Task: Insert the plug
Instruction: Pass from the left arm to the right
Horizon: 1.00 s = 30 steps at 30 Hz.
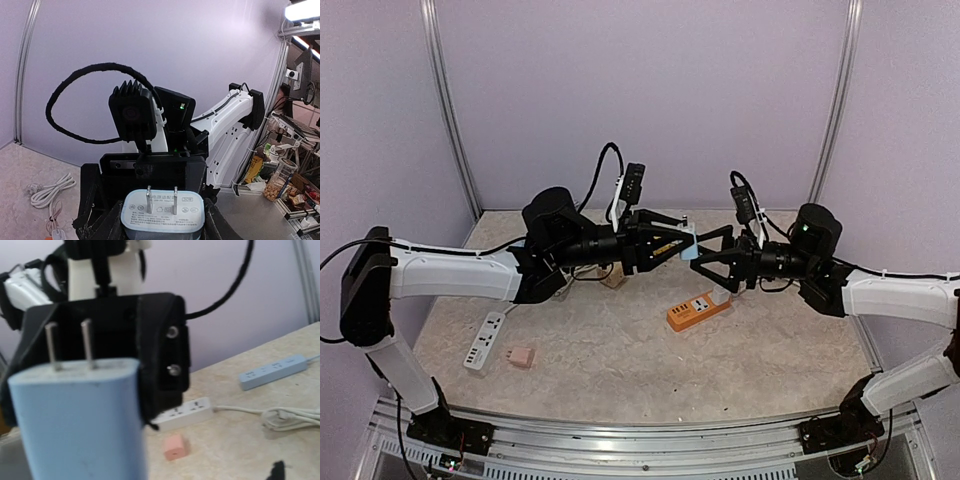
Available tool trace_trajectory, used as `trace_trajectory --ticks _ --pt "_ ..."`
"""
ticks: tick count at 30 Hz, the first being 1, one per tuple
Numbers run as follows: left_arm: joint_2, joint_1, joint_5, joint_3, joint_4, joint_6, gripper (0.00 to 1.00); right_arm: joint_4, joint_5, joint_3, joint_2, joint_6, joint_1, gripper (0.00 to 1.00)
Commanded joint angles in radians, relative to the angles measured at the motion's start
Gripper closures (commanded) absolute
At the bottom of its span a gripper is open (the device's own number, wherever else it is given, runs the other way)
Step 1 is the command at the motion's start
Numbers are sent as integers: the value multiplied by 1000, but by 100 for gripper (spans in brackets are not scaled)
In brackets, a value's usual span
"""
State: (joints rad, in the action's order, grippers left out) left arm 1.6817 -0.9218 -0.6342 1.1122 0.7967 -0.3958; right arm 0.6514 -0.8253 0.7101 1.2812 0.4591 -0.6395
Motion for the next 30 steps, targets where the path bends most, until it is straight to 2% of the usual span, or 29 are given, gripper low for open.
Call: trace_trajectory --ticks 1,10,15,21,25,30 --pt "-5 -14 -31 11 -21 20 71 134 -60 24 6 75 -9 14" --pt "2 -21 9 10 -11 21 72 215 -64 29 35 131 -12 23" --pt "0 -22 79 17 -47 18 73 169 -22 36 14 90 -12 23" --pt "6 -23 96 21 -56 10 73 113 11 48 0 49 -13 23" --pt "7 -23 100 16 -43 11 74 107 1 54 13 46 -15 31" --pt "3 -23 98 12 -31 12 74 119 -2 32 19 47 -17 31"
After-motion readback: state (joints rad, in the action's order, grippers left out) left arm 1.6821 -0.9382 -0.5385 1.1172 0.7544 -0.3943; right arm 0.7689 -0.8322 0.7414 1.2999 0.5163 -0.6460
